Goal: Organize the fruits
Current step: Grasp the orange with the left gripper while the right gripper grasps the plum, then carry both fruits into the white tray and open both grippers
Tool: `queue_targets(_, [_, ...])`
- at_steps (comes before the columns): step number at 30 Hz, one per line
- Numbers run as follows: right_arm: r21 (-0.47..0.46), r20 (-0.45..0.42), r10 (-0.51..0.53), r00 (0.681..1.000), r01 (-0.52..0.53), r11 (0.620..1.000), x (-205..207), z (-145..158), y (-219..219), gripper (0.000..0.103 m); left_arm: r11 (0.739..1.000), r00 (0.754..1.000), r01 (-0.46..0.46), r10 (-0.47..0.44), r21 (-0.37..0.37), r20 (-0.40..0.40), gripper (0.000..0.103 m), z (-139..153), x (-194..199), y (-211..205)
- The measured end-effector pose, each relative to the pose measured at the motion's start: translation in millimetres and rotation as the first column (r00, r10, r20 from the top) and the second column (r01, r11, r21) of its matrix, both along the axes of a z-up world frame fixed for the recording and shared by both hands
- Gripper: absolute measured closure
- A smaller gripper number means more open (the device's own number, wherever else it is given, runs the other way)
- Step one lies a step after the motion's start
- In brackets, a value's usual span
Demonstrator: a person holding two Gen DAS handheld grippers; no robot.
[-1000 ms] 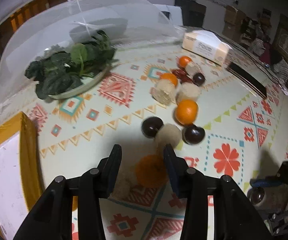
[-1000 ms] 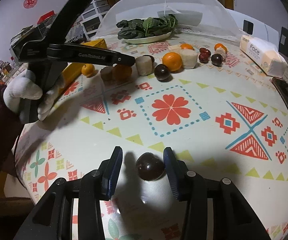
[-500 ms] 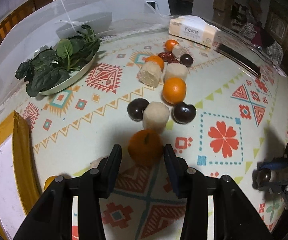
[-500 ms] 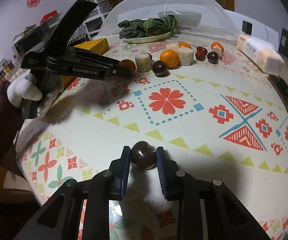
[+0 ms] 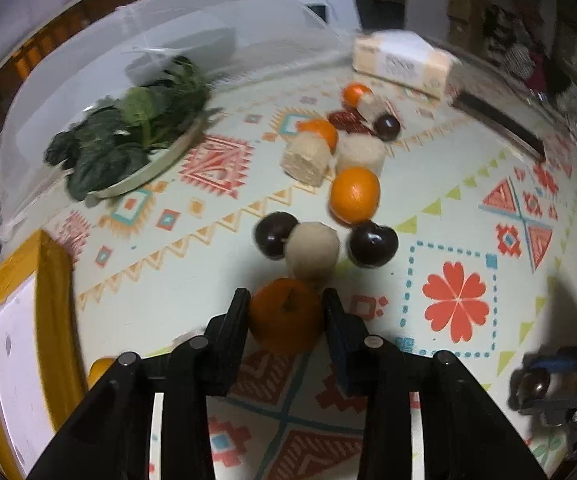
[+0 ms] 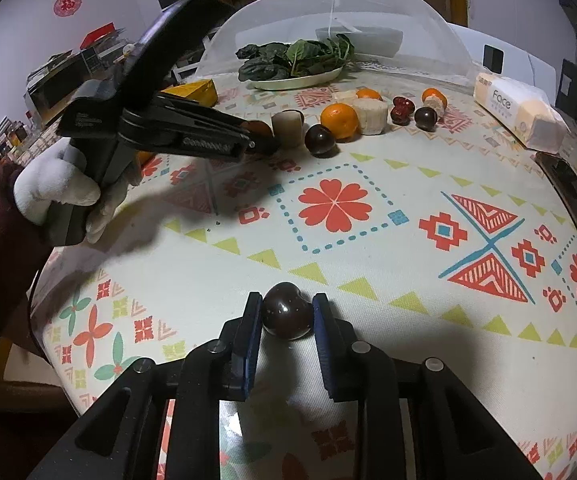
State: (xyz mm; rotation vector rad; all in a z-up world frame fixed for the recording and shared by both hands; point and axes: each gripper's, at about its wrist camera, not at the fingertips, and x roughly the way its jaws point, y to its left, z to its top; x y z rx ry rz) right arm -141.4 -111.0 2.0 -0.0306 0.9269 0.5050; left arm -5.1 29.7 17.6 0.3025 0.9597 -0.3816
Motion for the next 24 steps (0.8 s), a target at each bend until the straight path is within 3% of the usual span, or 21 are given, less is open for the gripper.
queue_targets(4, [0.026,0.004,-0.011,1.000,0.011,1.000,-4,9,-2,0.077,0.987,0.996,-0.084,0.087,-0.135,0.022,0.067,28,-17,28])
queue_targets(9, [0.055,0.051,0.016,0.999,-0.019,0.998,-11,41,12,0.077,0.939,0.973,-0.198,0.222,-0.280,0.056,0.067,65,-56,84])
queue_targets(14, [0.108,0.108,0.100,0.989,-0.112,0.988,-7,88,53,0.077,0.880,0.919,-0.326,0.381,-0.345,0.105,0.067,96,-99,155])
queue_targets(19, [0.211,0.108,0.241,0.965,-0.259,0.943,19,130,126,0.077,0.830,0.861,-0.420,0.492,-0.368,0.128,0.067,106,-123,213])
queue_targets(24, [0.212,0.055,0.318,0.947,-0.322,0.923,41,115,205,0.077,0.768,0.792,-0.534,0.601,-0.355,0.109,0.067,87,-135,256])
